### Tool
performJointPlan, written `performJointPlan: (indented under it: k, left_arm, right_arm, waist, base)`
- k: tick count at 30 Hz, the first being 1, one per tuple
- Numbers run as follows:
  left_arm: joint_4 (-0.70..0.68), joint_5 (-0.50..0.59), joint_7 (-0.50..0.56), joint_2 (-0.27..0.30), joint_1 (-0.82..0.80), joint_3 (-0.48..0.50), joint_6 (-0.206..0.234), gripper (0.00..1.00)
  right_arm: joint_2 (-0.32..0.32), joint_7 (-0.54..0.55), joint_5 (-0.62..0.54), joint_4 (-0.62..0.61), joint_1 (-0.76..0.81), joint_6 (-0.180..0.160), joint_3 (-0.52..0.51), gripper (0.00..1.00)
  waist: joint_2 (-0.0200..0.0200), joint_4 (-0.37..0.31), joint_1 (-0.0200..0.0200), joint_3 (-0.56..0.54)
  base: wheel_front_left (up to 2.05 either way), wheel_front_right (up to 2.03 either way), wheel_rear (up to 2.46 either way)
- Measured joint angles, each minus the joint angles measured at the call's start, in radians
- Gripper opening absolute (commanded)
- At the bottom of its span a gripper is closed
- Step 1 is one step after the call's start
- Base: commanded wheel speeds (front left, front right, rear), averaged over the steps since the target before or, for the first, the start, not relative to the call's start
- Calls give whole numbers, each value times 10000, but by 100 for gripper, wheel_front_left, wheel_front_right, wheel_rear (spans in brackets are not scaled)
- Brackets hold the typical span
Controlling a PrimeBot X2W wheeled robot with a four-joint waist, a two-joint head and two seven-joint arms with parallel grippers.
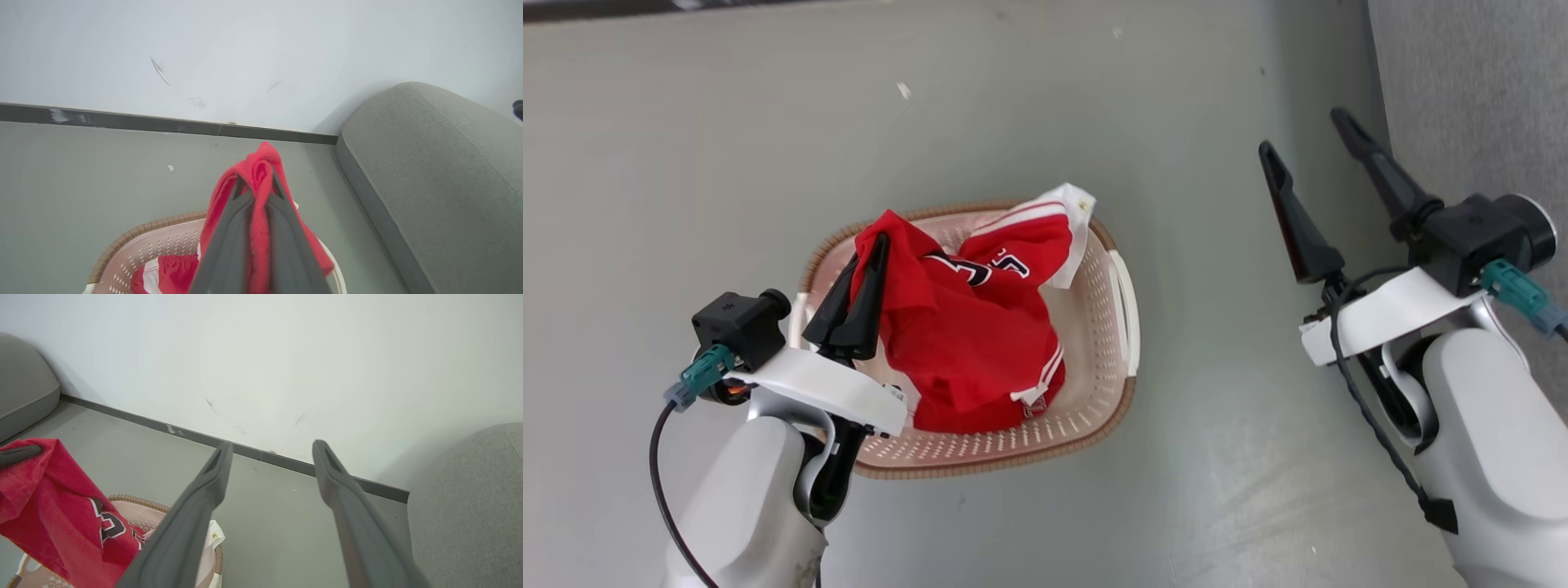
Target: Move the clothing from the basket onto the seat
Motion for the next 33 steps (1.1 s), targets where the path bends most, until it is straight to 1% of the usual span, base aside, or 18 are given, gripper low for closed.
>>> performJointPlan:
  k: [9, 17, 18, 21, 27, 33]
  left_arm:
    - [-798, -134, -19, -58, 458, -174, 0, 0]
    - [-1317, -190, -17, -56, 795, -485, 0, 0]
    - [-1317, -190, -17, -56, 795, -485, 0, 0]
    - [-1555, -188, 4, -48, 825, -627, 0, 0]
    - [-2138, -188, 389, -27, 825, -986, 0, 0]
    - [-2604, -188, 918, -17, 825, -1415, 0, 0]
  right_arm:
    - [-123, 0, 92, 59, 523, 0, 786, 100]
    - [-128, 0, 98, 217, 1181, 0, 1852, 100]
    - [-128, 0, 98, 217, 1181, 0, 1852, 100]
    - [-127, 0, 155, 278, 1400, 0, 2362, 100]
    - [-115, 0, 196, 401, 1740, 0, 3536, 100]
    - [-111, 0, 278, 453, 1753, 0, 4234, 100]
  waist:
    - [0, 506, 0, -1194]
    - [1, 885, 0, -2220]
    - [1, 885, 0, -2220]
    - [0, 1007, 0, -2582]
    - [0, 1216, 0, -3242]
    - [0, 1389, -1, -3819]
  base:
    - [0, 0, 0]
    - [0, 0, 0]
    - [0, 0, 0]
    - [0, 0, 0]
    - [0, 0, 0]
    - [0, 0, 0]
